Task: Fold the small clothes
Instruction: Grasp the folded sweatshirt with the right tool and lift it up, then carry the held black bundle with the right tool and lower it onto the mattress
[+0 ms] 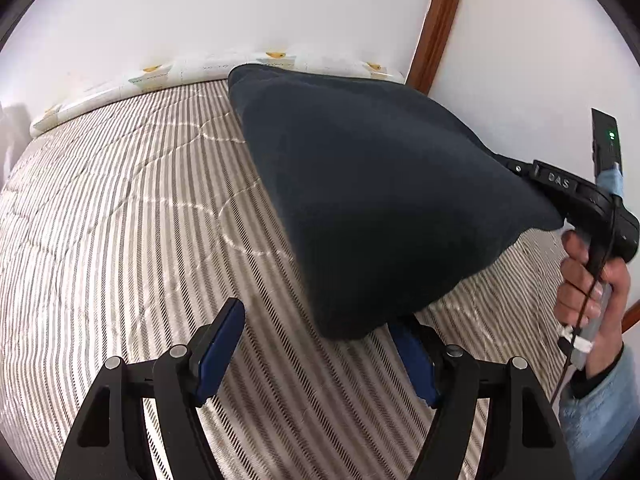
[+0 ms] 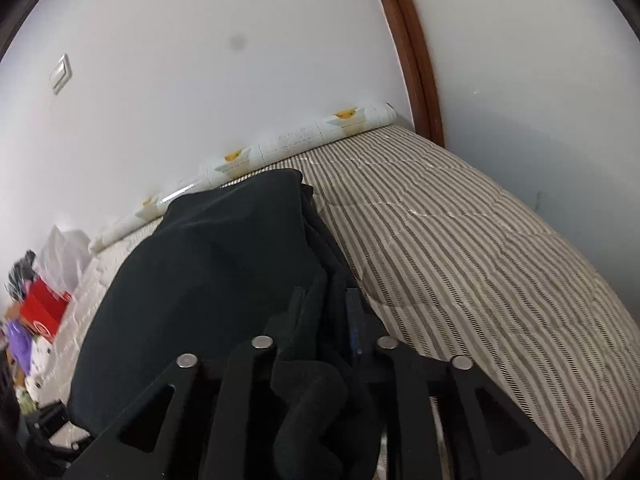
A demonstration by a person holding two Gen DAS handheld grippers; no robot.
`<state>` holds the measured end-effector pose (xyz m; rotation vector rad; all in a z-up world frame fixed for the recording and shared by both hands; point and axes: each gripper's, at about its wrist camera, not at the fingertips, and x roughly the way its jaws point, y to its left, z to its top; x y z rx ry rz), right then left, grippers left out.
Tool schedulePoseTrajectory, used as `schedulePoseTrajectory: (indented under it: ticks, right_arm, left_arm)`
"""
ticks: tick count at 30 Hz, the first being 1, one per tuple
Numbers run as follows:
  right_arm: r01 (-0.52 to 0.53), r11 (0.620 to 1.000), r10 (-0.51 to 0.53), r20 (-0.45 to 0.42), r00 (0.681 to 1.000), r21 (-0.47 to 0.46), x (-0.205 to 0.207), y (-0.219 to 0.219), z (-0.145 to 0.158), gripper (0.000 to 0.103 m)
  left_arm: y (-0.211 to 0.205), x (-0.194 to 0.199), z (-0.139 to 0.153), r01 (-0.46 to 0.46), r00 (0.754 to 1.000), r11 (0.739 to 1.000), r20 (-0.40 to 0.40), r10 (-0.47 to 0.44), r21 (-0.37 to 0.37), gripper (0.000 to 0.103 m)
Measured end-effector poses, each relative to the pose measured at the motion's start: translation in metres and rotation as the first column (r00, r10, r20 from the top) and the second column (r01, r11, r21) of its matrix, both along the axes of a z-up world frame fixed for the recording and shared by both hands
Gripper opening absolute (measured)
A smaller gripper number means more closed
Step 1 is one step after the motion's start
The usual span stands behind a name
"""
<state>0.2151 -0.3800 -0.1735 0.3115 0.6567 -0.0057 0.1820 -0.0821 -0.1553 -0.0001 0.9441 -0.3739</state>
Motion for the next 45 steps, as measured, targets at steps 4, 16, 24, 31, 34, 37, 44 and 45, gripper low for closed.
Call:
schedulePoseTrajectory:
  ticks: [4,16,24,31,34,37,44,45]
  right_arm:
    - [-0.009,1.0,0.009,-0.005,1.0,-0.019,-0.01,-0.003,0.001,0.03]
    - [0.008,0.989,-0.014,-0.041,0.999,-0.145,-0.019,-0.007,-0.009,0.055]
    - [-0.032,0.988,0.028,-0.027,0.999,-0.151,-0.01,0.008,-0.016,0.008]
    - [-0.055,0.992,0.05,-0.042,0.998,-0.116,-0.004,0.026,-0.01,0.008]
    - [-0.08,0.991,0.076,-0.049,0.996,-0.107,0.0,0.047,-0.008,0.008]
    - [-0.117,0.986,0.112,-0.052,0.992,-0.116,0.002,0.071,-0.006,0.008]
    - [-0.246,0.964,0.244,-0.04,0.969,-0.099,0.003,0.142,-0.001,0.008]
    - [-0.262,0.96,0.26,-0.033,0.965,-0.096,0.002,0.148,-0.001,0.008]
  left_arm:
    - [-0.008,0.005,0.004,0.008,1.0,1.0,0.019,-0.008,0.01,0.071]
    - [-0.032,0.02,0.007,0.008,0.999,0.999,0.053,-0.01,0.032,0.05]
    - [-0.027,0.024,0.013,-0.04,0.994,0.999,0.098,0.038,0.021,0.024]
    - [0.002,0.018,0.022,-0.085,0.99,0.996,0.109,0.088,-0.025,0.022]
    - [0.021,0.016,0.024,-0.112,0.988,0.993,0.108,0.114,-0.031,0.022]
    - [0.046,0.013,0.028,-0.147,0.982,0.989,0.112,0.15,-0.036,0.022]
    - [0.119,-0.003,0.026,-0.245,0.963,0.969,0.103,0.248,-0.037,0.022]
    - [0.126,-0.006,0.024,-0.251,0.962,0.967,0.099,0.254,-0.037,0.022]
